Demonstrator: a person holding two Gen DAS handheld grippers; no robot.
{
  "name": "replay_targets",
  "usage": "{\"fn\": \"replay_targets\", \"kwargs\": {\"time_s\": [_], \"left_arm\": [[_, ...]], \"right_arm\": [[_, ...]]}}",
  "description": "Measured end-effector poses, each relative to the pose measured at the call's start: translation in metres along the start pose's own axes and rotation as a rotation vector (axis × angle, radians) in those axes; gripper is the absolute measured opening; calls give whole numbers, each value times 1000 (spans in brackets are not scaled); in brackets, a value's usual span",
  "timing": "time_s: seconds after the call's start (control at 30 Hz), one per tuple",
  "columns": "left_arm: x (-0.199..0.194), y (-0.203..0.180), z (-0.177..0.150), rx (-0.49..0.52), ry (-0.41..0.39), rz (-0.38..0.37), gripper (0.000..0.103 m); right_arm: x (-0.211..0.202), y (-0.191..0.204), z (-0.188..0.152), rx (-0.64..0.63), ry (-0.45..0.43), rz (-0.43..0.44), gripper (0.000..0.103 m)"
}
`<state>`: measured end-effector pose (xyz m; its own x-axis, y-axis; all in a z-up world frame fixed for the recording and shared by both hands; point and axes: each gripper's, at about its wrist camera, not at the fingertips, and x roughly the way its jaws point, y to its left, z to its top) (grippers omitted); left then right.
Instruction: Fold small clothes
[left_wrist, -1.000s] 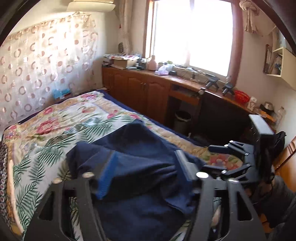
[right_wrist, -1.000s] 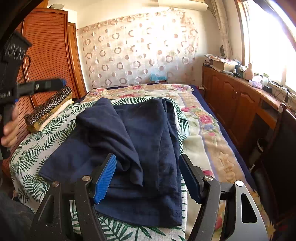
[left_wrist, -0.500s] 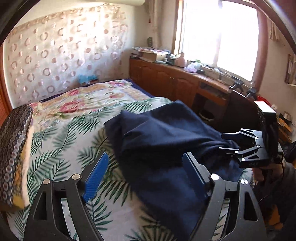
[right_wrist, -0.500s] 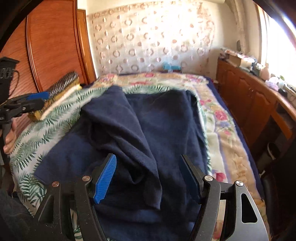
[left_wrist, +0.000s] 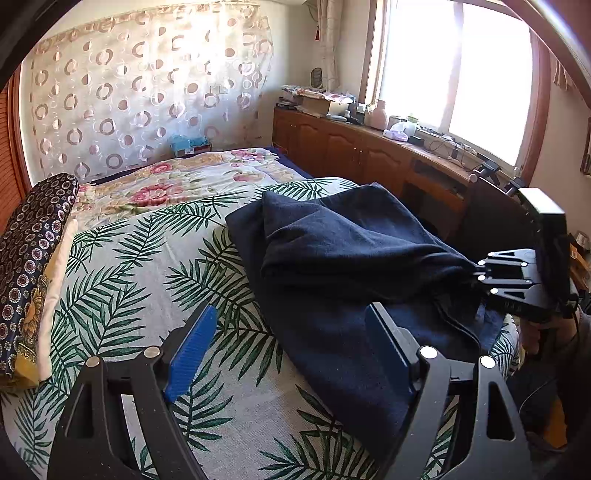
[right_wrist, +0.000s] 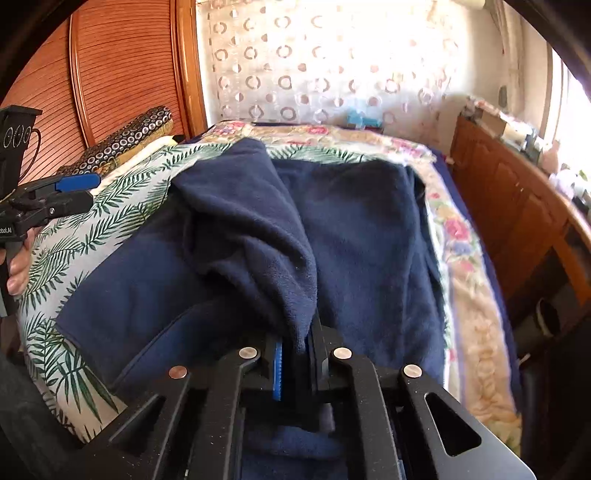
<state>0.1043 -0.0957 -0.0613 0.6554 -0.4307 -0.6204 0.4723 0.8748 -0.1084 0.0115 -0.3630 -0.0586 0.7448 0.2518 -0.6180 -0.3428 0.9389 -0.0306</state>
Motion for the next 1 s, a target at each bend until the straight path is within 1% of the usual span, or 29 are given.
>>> {"fn": "replay_targets", "kwargs": {"time_s": [0.17,0.23,0.33,0.4,0.47,0.53,0.6,0.63,0.7,0.73,0.77,0.83,0.93,1.0], "left_arm": [[1,-1,-2,3,3,2,83],[0,-2,-3,4,3,3,83],[-1,-4,-4,7,1,3,83],[-1,-4,-5,7,-1,3,83],[-2,-3,-5,4,-6,3,83],[-3,-2,-5,-1,-10,5,83],[-4,-2,-5,-4,-17,8,83],[-5,-1,-5,-7,-20,9,83],[-6,0,-6,-13,-24,10,83],[-7,0,-6,-17,-25,11,83],[-7,1,-7,-20,-28,14,83],[-9,1,-7,-24,-35,18,83],[-12,2,-7,-29,-45,21,83],[-14,3,-6,-31,-53,23,83]], "right_arm": [[-27,6,3,-17,-84,-9,8],[-38,13,2,-44,-119,-36,8],[-55,17,3,-59,-146,-63,8],[-62,14,2,-55,-147,-79,8],[-61,7,-3,-32,-122,-87,8],[-46,-4,-12,-4,-37,-65,8],[-33,-10,-24,10,17,-90,8],[-29,-11,-30,11,41,-83,8],[-27,-10,-36,10,59,-80,14],[-29,-10,-37,9,58,-88,22],[-32,-10,-37,11,53,-90,34],[-39,-11,-32,28,25,-80,42],[-52,-9,-24,17,-14,-78,48],[-54,-1,-16,-10,-33,-75,48]]}}
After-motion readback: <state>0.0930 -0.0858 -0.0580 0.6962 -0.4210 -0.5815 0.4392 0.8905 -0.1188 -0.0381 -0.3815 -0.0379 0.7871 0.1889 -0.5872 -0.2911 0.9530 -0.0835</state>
